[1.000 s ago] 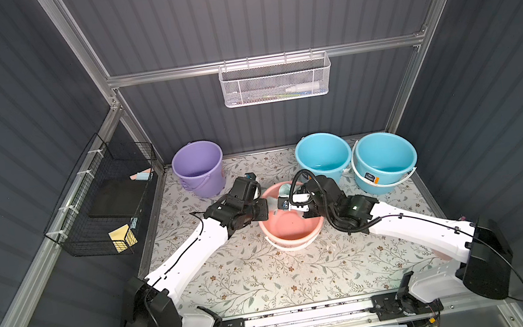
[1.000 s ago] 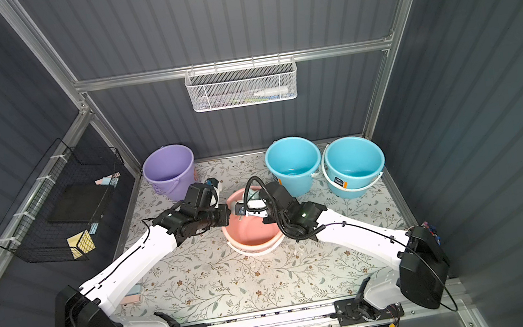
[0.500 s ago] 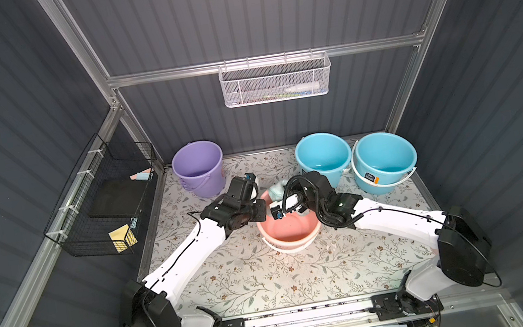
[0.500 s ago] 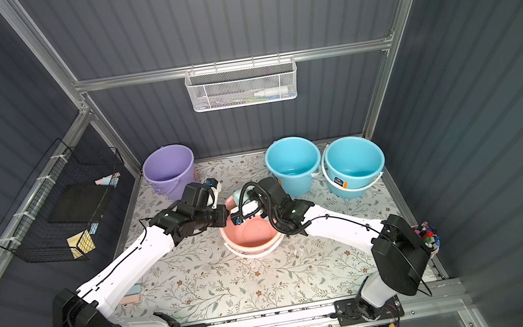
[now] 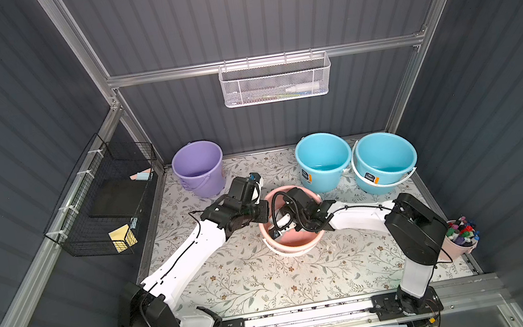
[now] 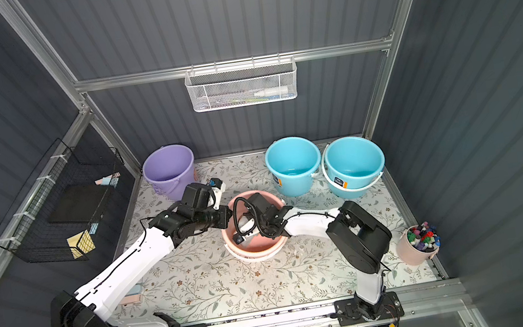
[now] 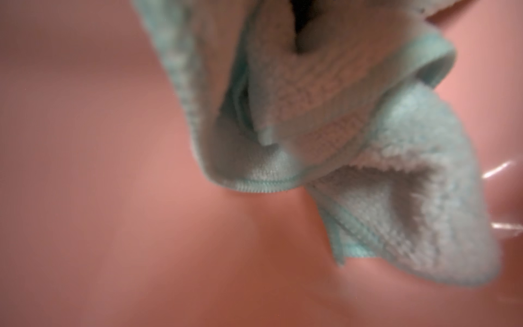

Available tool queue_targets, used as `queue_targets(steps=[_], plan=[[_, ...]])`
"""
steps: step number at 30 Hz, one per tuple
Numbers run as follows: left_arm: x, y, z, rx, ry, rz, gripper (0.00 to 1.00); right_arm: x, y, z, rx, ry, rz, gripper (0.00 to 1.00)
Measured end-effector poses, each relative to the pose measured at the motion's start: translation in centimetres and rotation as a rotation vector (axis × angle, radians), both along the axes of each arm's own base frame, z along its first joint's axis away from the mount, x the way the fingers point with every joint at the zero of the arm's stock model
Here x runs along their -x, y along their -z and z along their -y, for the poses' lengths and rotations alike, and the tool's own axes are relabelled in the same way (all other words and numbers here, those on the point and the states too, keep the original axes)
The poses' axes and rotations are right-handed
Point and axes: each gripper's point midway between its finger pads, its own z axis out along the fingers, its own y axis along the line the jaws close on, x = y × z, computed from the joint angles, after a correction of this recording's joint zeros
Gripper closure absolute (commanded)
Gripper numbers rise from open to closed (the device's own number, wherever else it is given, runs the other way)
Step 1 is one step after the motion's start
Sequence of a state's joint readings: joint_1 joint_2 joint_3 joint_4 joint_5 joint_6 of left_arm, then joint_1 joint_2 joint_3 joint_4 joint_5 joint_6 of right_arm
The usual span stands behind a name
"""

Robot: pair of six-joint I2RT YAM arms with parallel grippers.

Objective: Wipe the inside of the bucket with a cloth
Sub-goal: Wipe the dirt from the inside of the bucket.

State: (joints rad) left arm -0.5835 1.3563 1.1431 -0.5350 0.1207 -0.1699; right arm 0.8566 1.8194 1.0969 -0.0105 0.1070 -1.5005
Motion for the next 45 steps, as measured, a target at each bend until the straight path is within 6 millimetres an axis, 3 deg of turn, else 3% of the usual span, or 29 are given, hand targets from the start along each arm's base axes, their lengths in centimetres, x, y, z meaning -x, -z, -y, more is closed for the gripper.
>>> queue_targets(steps=[6,13,17,25,34,39,45], plan=[[0.3,0.3,-0.2,-0.008,-0.001,-0.017,1.00,0.3,1.6,-0.7,-0.023,0.016,-0.071,1.00],[0.4,0.1,-0.3,-0.007,-0.001,-0.014,1.00,0.6,0.7,-0.2,-0.027,0.041,-0.089,1.00],[0.4,-0.4,-0.3,-0.004,-0.005,0.005,1.00,1.2,-1.9,1.0,-0.015,0.053,-0.073,1.00],[0.0,-1.0,-0.5,0.000,-0.020,0.030,1.00,3.1,-10.4,3.8,-0.046,0.063,0.050,1.00],[-0.1,-1.0,-0.6,0.002,-0.031,0.032,1.00,3.0,-14.8,7.5,0.063,0.152,0.130,1.00],[-0.1,-1.0,-0.6,0.003,-0.032,0.032,1.00,1.8,-15.2,8.0,0.147,0.207,0.130,1.00],[-0.4,-1.2,-0.6,0.013,-0.056,0.037,1.00,0.4,-12.5,7.1,0.248,0.255,0.069,1.00]])
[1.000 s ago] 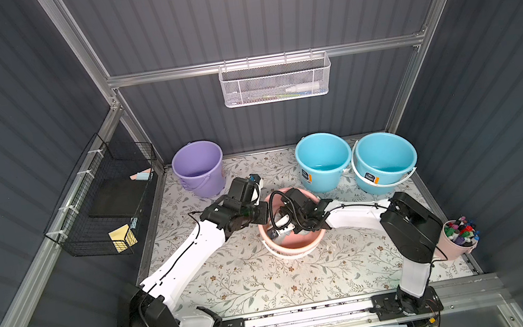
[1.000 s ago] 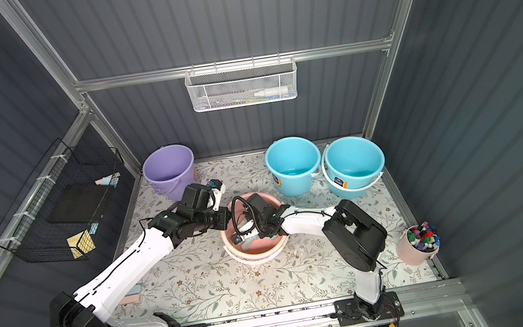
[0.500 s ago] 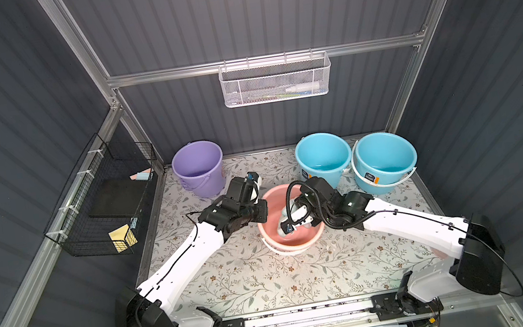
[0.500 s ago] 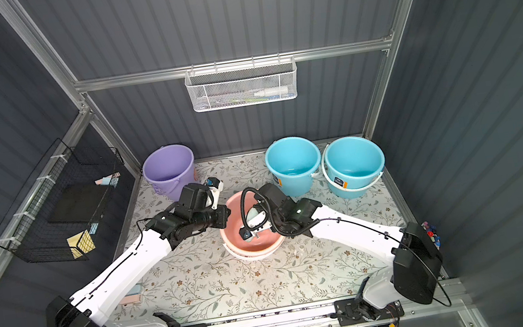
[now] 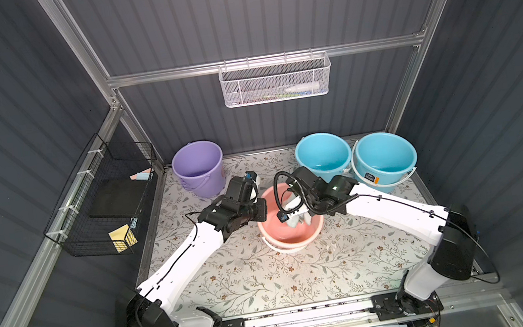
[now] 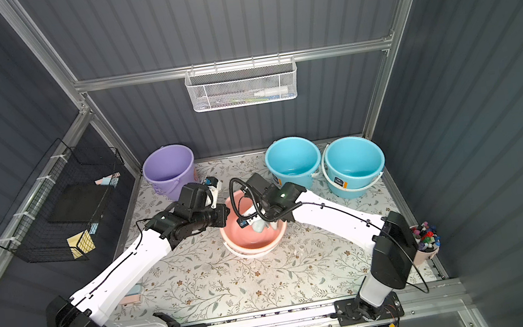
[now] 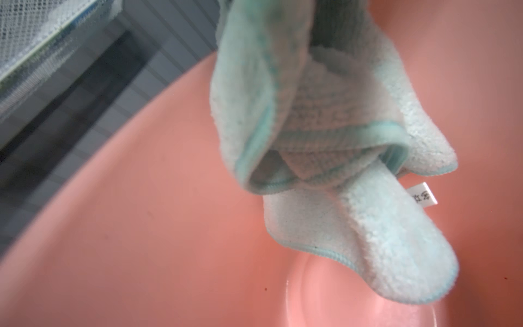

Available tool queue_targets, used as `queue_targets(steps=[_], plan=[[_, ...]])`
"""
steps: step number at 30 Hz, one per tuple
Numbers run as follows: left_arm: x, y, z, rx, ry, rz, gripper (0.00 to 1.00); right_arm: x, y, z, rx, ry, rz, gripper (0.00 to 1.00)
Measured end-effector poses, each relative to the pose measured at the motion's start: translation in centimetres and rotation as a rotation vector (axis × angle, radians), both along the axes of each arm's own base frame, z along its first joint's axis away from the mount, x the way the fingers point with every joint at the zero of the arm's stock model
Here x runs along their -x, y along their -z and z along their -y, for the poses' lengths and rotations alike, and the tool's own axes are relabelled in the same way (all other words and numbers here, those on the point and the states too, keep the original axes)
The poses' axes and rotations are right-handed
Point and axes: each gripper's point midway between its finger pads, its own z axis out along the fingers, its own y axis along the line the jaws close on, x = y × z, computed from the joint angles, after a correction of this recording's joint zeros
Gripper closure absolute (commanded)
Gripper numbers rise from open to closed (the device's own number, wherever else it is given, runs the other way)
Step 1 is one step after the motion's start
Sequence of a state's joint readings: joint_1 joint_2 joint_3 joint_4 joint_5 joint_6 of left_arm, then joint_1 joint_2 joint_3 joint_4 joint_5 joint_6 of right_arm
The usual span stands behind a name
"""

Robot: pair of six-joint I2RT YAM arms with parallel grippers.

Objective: Wipe the inside of the bucket with a cloth
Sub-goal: Wipe the dirt from the inside of the bucket.

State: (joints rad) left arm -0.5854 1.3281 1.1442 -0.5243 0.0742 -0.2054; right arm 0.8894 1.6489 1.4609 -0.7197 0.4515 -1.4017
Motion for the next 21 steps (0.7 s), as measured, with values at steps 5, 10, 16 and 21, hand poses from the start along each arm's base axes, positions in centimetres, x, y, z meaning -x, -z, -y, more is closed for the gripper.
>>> queue_targets(steps=[5,10,16,21], plan=[[-0.1,-0.1,0.0,0.005,-0.004,0.004,1.00,-0.8,3.1,-1.0,0.042,0.042,-0.064,1.00],[-0.1,-0.1,0.0,0.003,-0.005,0.004,1.00,-0.9,6.9,-1.4,0.067,0.080,-0.134,1.00],[0.0,0.0,-0.1,-0.001,-0.005,-0.001,1.00,-0.4,10.8,-1.5,0.058,0.112,-0.213,1.00],[0.0,0.3,-0.6,-0.017,-0.019,-0.010,1.00,-0.3,13.5,-2.4,0.016,0.137,-0.267,1.00]])
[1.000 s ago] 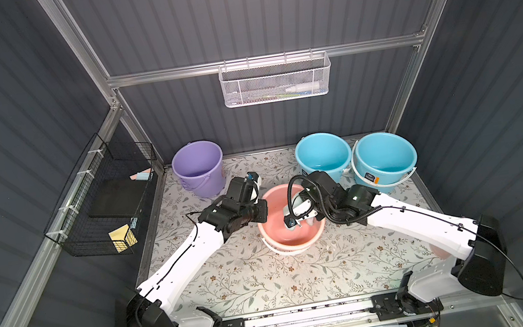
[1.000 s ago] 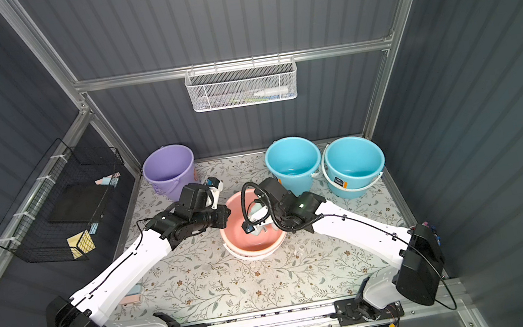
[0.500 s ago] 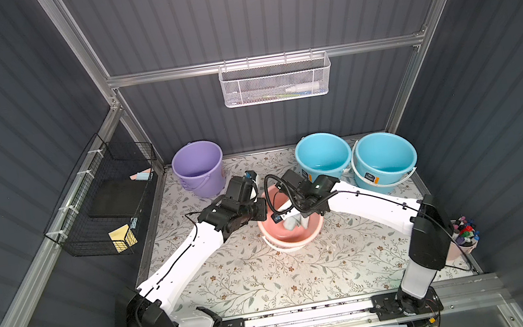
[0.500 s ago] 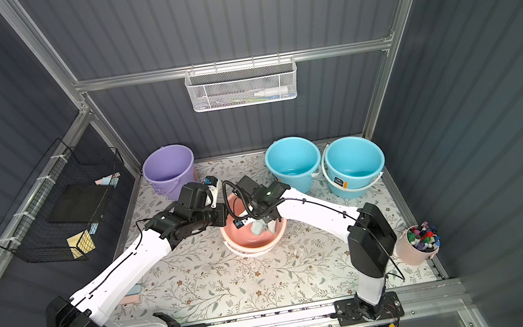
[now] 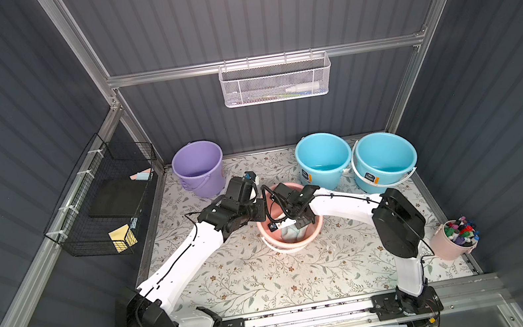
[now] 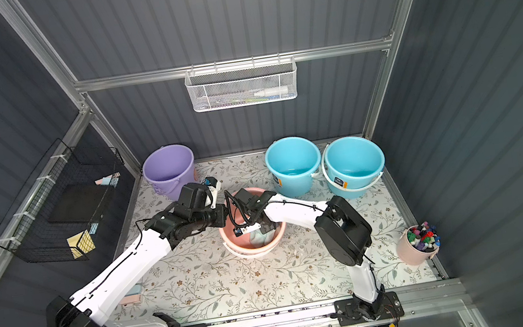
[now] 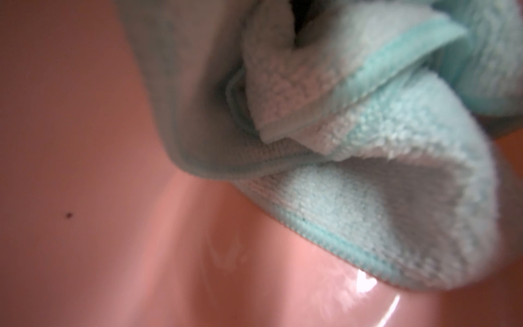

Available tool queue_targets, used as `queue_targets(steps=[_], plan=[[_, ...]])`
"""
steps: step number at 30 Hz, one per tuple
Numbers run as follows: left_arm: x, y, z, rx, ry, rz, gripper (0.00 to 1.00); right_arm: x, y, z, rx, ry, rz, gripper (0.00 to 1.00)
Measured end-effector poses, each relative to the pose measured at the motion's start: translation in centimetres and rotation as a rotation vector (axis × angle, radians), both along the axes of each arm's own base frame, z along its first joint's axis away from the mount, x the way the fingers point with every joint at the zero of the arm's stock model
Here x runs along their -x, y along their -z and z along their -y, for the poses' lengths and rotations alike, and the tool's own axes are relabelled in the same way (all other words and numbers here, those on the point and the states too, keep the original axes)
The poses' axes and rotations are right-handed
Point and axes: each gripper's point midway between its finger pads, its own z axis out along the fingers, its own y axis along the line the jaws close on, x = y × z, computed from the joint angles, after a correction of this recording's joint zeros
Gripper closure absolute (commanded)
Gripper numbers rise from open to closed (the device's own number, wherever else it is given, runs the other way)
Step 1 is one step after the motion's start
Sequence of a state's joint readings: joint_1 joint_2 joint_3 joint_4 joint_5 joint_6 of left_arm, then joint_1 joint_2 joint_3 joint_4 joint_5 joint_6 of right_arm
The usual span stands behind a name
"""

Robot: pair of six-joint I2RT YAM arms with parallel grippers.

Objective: Wipe the inside of the bucket with a cloth
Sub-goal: Wipe the dirt from the inside of the bucket.

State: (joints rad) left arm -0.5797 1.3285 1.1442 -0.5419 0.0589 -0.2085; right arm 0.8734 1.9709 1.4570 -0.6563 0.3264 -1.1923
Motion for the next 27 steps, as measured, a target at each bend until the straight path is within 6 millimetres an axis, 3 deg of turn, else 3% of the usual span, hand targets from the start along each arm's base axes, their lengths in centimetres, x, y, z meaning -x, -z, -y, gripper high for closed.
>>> queue_targets(steps=[5,11,27], plan=[[-0.1,0.2,-0.5,-0.008,-0.025,-0.008,1.00,-0.3,1.2,-0.7,-0.052,0.041,-0.025,1.00],[-0.1,0.2,-0.5,-0.009,-0.025,-0.006,1.00,0.4,0.4,-0.6,-0.087,0.064,-0.051,1.00],[0.3,-0.3,1.0,0.030,0.028,0.002,1.00,5.2,-10.6,4.0,-0.159,0.079,-0.053,1.00]])
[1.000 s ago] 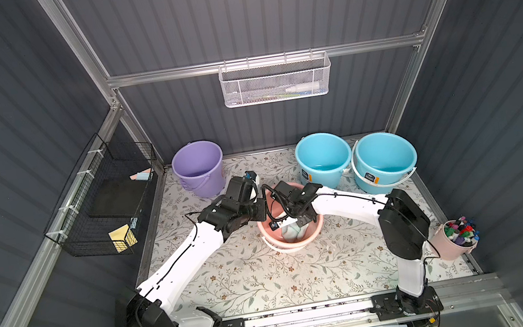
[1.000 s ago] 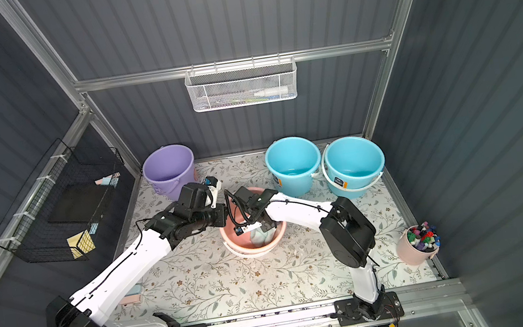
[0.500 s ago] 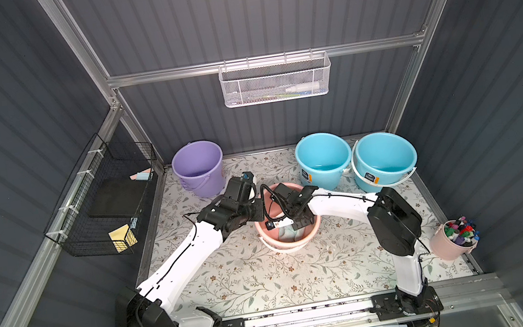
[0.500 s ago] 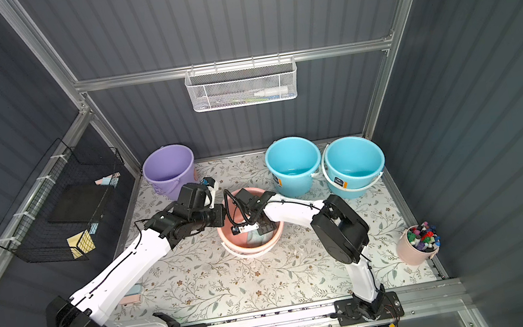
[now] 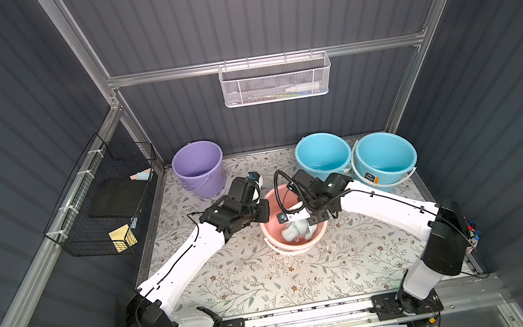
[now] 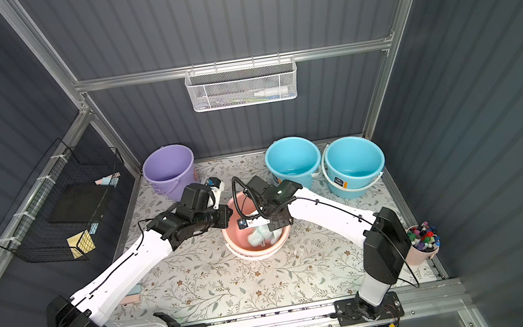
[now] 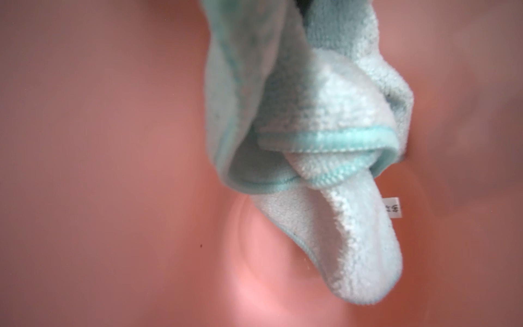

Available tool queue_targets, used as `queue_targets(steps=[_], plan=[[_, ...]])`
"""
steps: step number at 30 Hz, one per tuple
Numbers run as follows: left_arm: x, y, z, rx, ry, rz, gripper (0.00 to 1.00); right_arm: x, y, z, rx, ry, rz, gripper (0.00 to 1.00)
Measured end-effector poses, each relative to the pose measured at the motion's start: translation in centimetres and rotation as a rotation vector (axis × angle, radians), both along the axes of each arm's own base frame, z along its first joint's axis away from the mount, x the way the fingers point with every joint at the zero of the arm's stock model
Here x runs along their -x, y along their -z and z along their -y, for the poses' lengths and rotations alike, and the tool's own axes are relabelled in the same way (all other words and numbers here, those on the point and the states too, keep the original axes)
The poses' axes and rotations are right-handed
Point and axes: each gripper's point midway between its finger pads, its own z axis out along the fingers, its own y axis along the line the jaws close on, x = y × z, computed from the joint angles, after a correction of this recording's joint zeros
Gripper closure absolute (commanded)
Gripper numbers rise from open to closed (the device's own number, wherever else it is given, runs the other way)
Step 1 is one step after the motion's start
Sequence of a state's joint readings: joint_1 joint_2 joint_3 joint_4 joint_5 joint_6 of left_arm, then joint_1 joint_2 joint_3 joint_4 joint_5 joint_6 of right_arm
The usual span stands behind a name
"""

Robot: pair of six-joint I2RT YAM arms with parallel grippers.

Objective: Wipe the inside of the bucket with a cloth
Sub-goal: Wipe the dirt from the inside of the bucket.

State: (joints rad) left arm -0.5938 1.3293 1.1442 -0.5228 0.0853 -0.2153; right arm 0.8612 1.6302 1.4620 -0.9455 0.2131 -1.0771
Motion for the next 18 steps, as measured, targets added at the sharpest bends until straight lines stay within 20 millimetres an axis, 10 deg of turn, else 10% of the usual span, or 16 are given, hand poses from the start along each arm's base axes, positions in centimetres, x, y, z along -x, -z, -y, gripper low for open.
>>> queue_targets(steps=[12,18], plan=[[-0.1,-0.1,-0.1,-0.002,-0.005,0.007,1.00,2.5,-5.1,0.6,-0.066,0.297,-0.115,1.00],[-0.2,-0.1,-0.1,-0.004,-0.008,0.008,1.00,3.4,-4.5,0.6,-0.103,0.560,-0.214,1.00]])
